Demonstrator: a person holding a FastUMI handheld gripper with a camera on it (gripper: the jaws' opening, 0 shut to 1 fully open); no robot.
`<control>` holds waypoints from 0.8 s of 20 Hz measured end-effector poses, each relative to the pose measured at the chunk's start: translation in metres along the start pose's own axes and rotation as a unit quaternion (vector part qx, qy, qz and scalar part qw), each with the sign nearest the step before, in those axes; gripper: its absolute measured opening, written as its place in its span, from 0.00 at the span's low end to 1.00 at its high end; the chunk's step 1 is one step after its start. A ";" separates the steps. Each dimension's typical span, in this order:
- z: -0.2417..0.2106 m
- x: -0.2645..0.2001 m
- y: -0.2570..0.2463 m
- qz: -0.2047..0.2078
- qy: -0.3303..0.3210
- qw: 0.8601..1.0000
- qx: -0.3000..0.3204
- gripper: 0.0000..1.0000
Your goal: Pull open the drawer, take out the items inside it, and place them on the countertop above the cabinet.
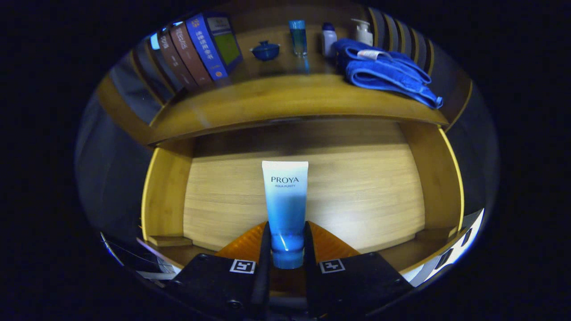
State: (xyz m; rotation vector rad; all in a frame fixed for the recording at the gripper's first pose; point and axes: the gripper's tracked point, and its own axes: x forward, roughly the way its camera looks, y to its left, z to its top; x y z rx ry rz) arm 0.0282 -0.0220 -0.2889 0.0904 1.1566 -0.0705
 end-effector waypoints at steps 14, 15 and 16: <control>0.175 -0.003 0.020 -0.010 -0.108 0.994 -0.010 0.37; 0.183 0.005 0.019 -0.013 -0.103 0.994 -0.010 0.37; 0.190 0.014 0.020 -0.018 -0.099 0.995 -0.009 0.37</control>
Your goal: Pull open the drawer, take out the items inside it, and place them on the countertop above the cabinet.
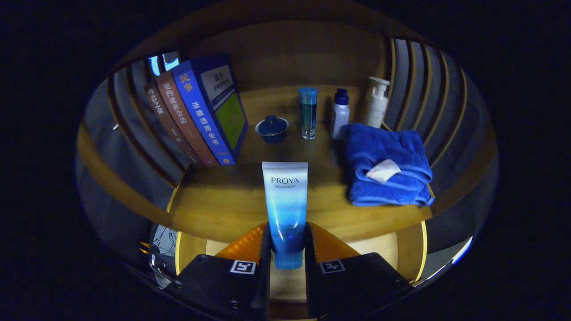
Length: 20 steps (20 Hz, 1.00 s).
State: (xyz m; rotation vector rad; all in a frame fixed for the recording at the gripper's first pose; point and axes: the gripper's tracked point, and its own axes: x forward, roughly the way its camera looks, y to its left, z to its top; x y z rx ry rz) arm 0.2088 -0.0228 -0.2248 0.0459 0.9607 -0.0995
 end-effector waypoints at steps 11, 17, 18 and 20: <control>0.013 0.068 -0.010 -0.014 0.041 0.999 0.008 0.58; 0.013 0.045 -0.006 -0.010 0.012 1.000 -0.001 1.00; 0.012 0.037 -0.006 -0.009 0.005 1.000 0.000 1.00; 0.008 0.016 -0.005 -0.007 -0.016 1.000 0.003 1.00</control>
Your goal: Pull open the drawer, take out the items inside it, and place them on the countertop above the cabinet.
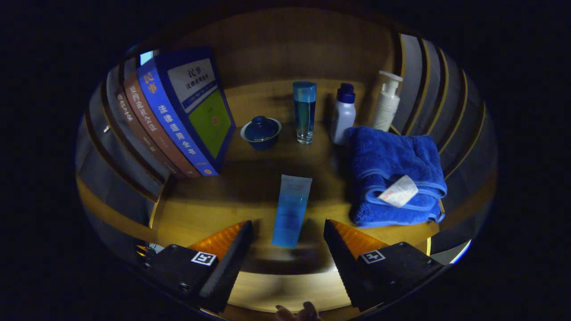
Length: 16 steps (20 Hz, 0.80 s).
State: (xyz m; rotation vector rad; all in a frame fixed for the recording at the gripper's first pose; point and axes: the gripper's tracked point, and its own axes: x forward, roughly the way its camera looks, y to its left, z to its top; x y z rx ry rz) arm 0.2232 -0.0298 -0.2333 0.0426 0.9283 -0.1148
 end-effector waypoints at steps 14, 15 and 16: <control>-0.105 -0.169 -0.006 0.035 -0.205 0.978 -0.007 1.00; -0.125 -0.173 -0.008 0.036 -0.204 0.978 -0.012 1.00; -0.145 -0.176 -0.011 0.037 -0.202 0.979 -0.013 1.00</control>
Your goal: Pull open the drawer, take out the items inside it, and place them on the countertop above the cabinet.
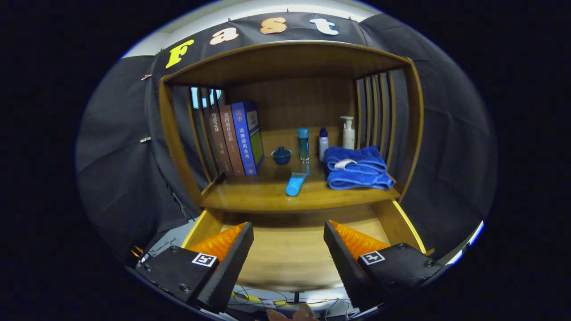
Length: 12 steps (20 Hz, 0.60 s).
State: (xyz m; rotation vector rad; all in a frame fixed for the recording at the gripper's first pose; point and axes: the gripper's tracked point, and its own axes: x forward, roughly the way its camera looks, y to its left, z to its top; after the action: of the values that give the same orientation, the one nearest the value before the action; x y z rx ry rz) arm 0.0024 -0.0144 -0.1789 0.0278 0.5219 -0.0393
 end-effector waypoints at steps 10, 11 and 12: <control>-0.115 -0.025 -0.016 -0.017 0.001 0.999 0.040 1.00; -0.122 -0.021 -0.016 -0.016 0.005 0.999 0.042 1.00; -0.127 -0.016 -0.017 -0.019 0.010 0.999 0.043 1.00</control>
State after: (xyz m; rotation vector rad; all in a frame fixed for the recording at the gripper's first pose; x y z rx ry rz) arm -0.0752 -0.0263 -0.2811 0.1026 0.5401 -0.0987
